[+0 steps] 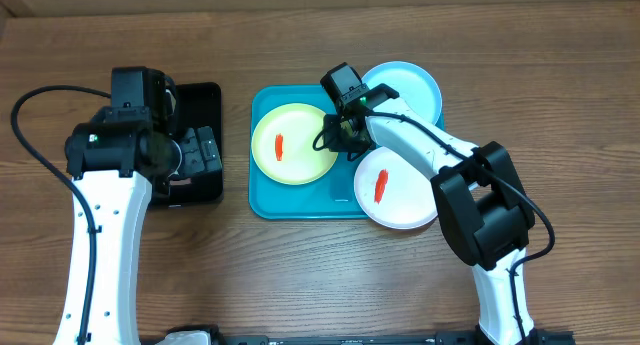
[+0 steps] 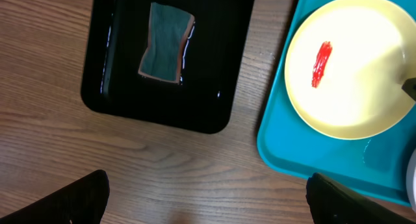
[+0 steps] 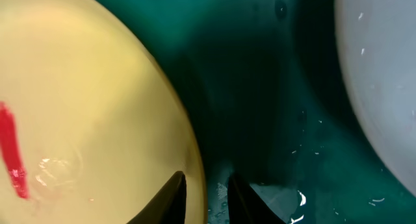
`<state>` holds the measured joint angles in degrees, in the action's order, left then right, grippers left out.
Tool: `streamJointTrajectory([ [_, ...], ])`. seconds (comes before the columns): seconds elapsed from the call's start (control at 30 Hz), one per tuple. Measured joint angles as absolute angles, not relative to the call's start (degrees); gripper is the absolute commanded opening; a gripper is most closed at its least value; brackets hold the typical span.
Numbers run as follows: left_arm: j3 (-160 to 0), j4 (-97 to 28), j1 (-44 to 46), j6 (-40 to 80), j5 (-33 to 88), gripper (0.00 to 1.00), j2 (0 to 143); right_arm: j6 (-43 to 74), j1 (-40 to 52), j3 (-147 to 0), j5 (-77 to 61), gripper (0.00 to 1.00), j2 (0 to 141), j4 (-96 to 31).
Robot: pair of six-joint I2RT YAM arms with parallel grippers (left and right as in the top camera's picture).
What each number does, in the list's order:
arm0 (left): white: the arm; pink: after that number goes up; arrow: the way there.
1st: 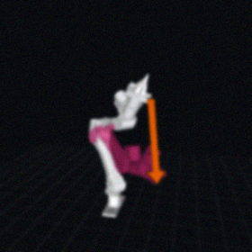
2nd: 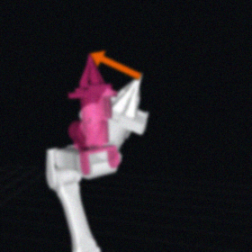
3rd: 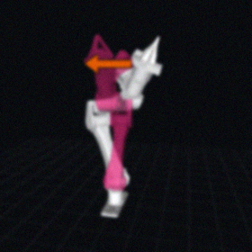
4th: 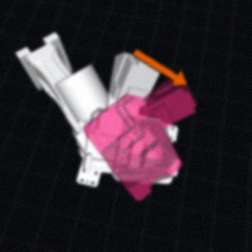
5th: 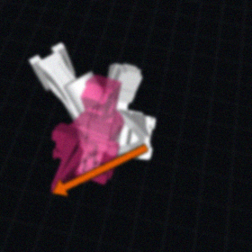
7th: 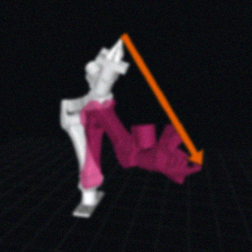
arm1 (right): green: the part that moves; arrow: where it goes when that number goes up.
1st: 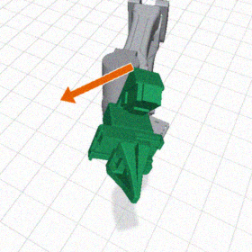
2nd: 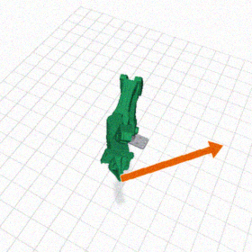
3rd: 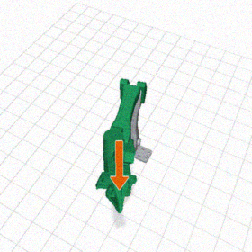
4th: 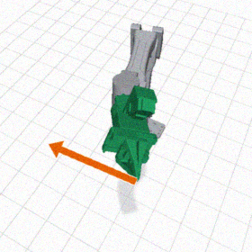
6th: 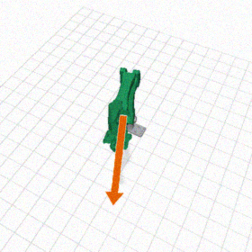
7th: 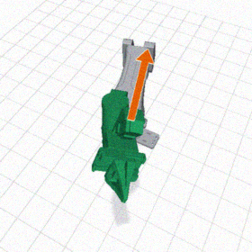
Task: Clean dirty plates on tray and stack at the side
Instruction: 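Reach the left gripper into the black tray and grasp the sponge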
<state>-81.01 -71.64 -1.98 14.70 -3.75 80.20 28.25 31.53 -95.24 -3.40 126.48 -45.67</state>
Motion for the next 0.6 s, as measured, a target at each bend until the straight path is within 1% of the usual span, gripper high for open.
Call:
streamJointTrajectory([
  [0.1,-81.01,-71.64,-1.98,14.70,-3.88,0.96,81.25,28.23,31.53,-95.24,-3.60,0.06,127.15,-45.50],
  [0.13,-81.01,-71.64,-1.98,14.68,-3.95,0.95,81.67,28.42,31.55,-95.26,-3.60,0.04,127.15,-45.32],
  [0.43,-81.06,-72.27,-2.28,14.31,-6.42,0.90,87.83,28.73,31.53,-95.35,-3.95,0.04,127.13,-45.01],
  [0.6,-81.06,-71.55,-4.84,11.92,-7.05,0.89,92.09,28.71,31.53,-95.37,-3.92,0.04,127.13,-45.21],
])
